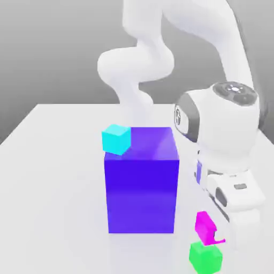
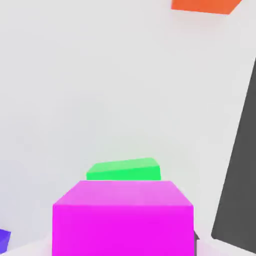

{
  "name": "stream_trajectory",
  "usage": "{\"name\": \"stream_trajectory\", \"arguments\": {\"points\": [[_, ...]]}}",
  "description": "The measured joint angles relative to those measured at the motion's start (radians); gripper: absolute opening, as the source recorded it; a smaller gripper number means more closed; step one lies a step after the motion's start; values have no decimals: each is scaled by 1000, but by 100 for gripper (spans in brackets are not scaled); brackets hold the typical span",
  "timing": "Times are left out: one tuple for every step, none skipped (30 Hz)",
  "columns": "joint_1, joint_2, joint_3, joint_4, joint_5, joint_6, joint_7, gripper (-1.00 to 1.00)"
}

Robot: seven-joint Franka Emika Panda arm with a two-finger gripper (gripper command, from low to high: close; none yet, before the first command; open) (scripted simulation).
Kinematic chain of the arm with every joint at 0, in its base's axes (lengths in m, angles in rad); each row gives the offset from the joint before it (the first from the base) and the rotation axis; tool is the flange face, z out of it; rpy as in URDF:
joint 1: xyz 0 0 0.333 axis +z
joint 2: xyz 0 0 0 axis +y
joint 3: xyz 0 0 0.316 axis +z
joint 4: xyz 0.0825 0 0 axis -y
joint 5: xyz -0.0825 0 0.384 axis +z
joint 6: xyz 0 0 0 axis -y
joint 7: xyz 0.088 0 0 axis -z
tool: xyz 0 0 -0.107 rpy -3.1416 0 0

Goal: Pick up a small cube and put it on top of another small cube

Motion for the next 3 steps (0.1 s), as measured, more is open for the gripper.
{"name": "stream_trajectory", "arguments": {"points": [[0,0,0,0,0,0,0,100],[0,0,0,0,0,0,0,100],[0,0,0,0,0,0,0,100]]}}
